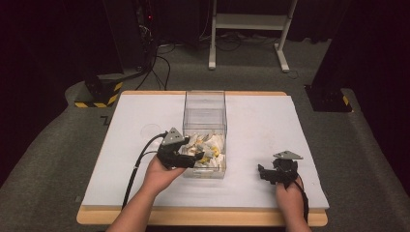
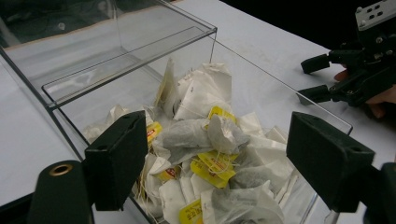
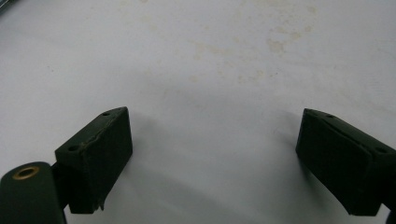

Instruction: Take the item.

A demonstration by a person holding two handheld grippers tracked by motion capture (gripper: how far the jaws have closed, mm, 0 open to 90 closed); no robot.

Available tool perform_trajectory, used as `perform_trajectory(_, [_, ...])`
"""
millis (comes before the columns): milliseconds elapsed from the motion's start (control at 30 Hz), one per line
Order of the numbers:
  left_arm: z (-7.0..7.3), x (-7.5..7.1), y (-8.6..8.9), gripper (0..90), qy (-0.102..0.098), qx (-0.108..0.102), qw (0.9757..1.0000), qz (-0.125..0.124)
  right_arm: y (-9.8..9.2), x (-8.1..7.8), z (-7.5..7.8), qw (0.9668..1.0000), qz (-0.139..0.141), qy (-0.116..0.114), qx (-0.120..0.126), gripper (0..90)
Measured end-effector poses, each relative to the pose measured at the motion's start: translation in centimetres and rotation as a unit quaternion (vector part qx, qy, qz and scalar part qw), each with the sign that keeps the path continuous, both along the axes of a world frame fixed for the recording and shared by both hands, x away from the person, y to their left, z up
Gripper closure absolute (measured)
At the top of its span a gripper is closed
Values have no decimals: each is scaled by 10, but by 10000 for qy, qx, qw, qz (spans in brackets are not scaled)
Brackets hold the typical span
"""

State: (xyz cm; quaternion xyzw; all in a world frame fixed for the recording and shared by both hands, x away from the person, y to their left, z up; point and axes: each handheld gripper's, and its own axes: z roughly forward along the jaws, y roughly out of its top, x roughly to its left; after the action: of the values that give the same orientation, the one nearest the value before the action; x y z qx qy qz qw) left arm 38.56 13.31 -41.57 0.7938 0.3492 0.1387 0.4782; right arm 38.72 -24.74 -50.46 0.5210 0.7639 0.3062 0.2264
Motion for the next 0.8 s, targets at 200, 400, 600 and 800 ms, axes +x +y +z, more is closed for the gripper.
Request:
perform_trajectory(200, [1, 5, -5, 223, 49, 103, 9999, 9, 0, 0, 0, 10000, 2, 0, 0, 105])
perform_trajectory(400, [4, 9, -11, 247, 92, 190, 9998, -50, 0, 0, 0, 10000, 1, -1, 0, 105])
perform_trajectory(600, [3, 13, -16, 326, 189, 294, 9993, -137, 0, 0, 0, 10000, -4, 4, 5, 105])
perform_trajectory(800, [3, 15, -20, 405, 214, 498, 9984, -176, 0, 0, 0, 10000, 1, 1, 2, 105])
